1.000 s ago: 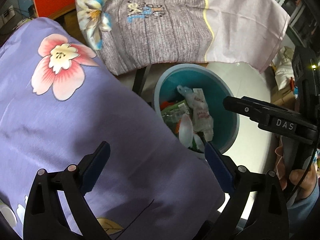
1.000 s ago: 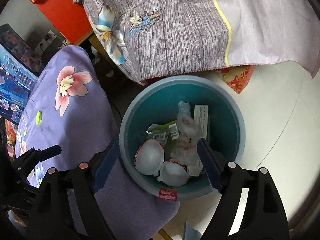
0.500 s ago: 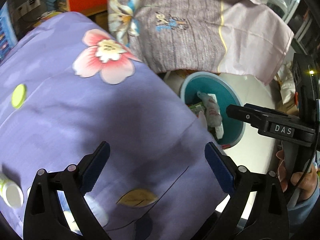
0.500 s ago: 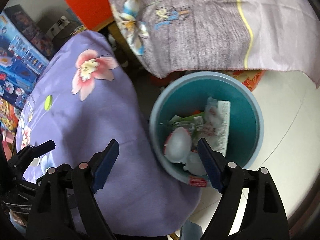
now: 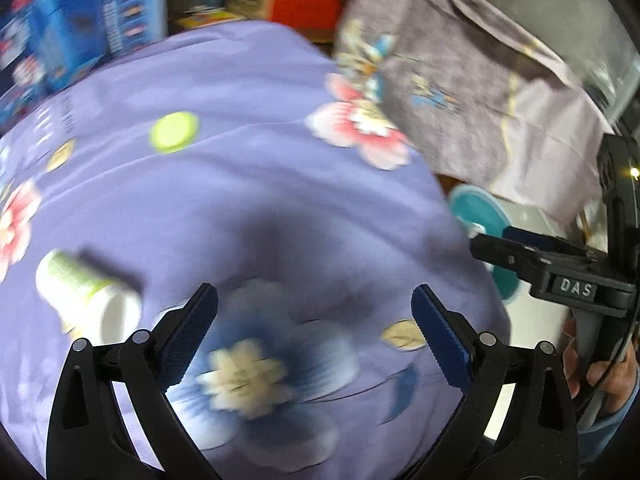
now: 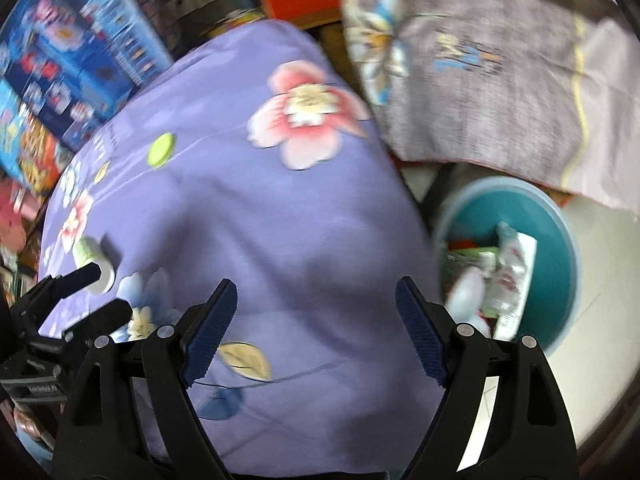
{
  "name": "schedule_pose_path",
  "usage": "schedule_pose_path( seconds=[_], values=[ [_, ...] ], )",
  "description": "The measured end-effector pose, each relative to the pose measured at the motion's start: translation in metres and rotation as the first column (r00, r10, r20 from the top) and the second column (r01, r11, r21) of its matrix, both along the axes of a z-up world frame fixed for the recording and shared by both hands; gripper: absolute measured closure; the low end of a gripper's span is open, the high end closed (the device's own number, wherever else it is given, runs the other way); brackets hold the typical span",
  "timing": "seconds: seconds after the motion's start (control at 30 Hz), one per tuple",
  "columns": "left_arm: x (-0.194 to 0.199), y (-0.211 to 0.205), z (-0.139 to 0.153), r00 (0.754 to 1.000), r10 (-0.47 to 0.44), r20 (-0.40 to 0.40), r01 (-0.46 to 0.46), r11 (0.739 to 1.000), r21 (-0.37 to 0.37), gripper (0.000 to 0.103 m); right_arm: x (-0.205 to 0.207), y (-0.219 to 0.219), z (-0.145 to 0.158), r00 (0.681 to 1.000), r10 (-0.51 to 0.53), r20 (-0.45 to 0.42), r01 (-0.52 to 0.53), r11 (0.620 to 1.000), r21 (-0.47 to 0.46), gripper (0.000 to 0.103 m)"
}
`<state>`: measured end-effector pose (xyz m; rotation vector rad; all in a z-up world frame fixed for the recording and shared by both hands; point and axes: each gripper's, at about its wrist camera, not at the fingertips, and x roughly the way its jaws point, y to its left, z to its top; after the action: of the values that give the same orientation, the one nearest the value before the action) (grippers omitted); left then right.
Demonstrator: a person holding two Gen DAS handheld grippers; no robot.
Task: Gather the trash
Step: 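Move both grippers back to the bottle and lid on the tablecloth, then grasp the white bottle with the left gripper while the right grasps the yellow-green lid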
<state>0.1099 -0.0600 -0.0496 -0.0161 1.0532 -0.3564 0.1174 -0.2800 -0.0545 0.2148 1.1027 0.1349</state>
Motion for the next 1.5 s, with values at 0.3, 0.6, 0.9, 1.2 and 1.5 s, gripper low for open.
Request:
schedule_pose_path(
  seconds=[0.3,0.6,0.9,1.2,1.5],
  values=[
    [0.010,0.106,0.001,0.953,0.301,-0.030,-0.302,0.953,-0.041,0.006,0.028,0.080,0.000,0.989,0.148,-0.024,-0.149,0.988,-0.028,0.025],
    [0.042,0.140,-0.027,0.904,0.412,-0.116,-0.422,0.904,-0.074,0.006,0.055,0.116,-0.012,0.979,0.192,-0.065,-0.196,0.979,-0.055,0.025],
    [0.050,0.144,-0.049,0.902,0.413,-0.123,-0.416,0.909,-0.002,0.006,0.068,0.124,-0.029,0.976,0.188,-0.110,-0.196,0.979,-0.061,0.025],
    [0.034,0.163,-0.049,0.917,0.394,-0.069,-0.392,0.919,0.040,0.045,0.079,0.158,-0.025,0.965,0.248,-0.083,-0.254,0.964,-0.077,0.025],
    [0.069,0.189,-0.029,0.943,0.333,-0.009,-0.333,0.942,-0.024,0.046,0.131,0.202,-0.022,0.947,0.321,-0.027,-0.322,0.938,-0.127,0.025]
  ],
)
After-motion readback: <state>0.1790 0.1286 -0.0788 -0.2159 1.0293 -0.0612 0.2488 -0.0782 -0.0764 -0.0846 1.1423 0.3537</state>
